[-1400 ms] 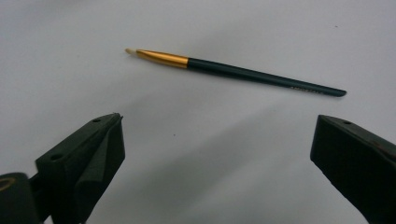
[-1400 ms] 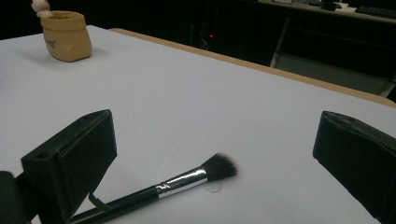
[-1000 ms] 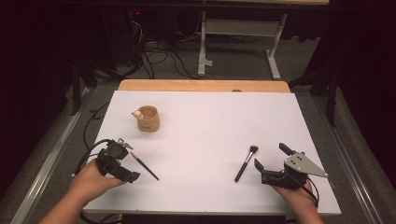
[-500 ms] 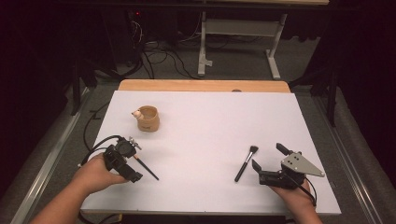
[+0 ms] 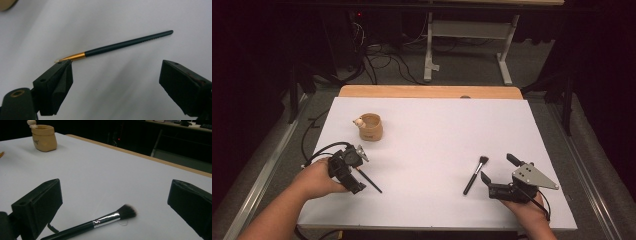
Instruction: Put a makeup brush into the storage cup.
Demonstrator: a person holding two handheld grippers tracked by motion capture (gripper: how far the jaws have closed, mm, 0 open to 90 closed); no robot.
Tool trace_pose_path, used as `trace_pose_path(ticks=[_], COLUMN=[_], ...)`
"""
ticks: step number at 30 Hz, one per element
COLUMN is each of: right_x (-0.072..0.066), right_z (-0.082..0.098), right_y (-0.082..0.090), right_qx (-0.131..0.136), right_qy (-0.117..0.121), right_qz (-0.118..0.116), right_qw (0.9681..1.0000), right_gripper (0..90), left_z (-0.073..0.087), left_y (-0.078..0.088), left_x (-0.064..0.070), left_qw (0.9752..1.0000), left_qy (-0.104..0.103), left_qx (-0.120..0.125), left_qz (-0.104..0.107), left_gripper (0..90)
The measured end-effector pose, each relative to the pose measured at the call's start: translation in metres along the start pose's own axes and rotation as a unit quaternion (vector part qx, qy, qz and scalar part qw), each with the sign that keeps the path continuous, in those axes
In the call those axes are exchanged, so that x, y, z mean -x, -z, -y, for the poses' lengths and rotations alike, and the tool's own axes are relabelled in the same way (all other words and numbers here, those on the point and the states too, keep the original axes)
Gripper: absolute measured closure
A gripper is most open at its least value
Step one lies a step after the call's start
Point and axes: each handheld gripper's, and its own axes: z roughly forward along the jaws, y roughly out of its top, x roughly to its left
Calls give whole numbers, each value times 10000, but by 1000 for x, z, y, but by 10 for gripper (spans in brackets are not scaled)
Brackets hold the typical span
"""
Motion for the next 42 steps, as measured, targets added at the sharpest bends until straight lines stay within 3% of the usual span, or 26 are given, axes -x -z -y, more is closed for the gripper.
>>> trace_pose_path(ticks=[4, 17, 26, 37, 42], right_x=[0, -2, -3, -4, -4], right_z=[0, 0, 0, 0, 0], right_y=[0, -1, -1, -2, -2], right_qx=[9, -11, 9, 5, 13], right_qy=[4, 6, -9, -8, -30], right_qz=[-25, -63, -95, -166, -172], right_qw=[10000, 10000, 10000, 9999, 9998], right_gripper=[12, 13, 13, 13, 13], left_z=[-4, -15, -18, -26, -25], left_y=[-2, -12, -22, -15, -22], left_x=[2, 10, 4, 5, 0], left_qw=[10000, 9986, 9982, 9985, 9978], left_qy=[24, -408, -404, -465, -490], left_qx=[-61, -288, -415, -277, -409], left_qz=[-13, -146, -145, -105, -194], left_gripper=[132, 177, 249, 250, 250])
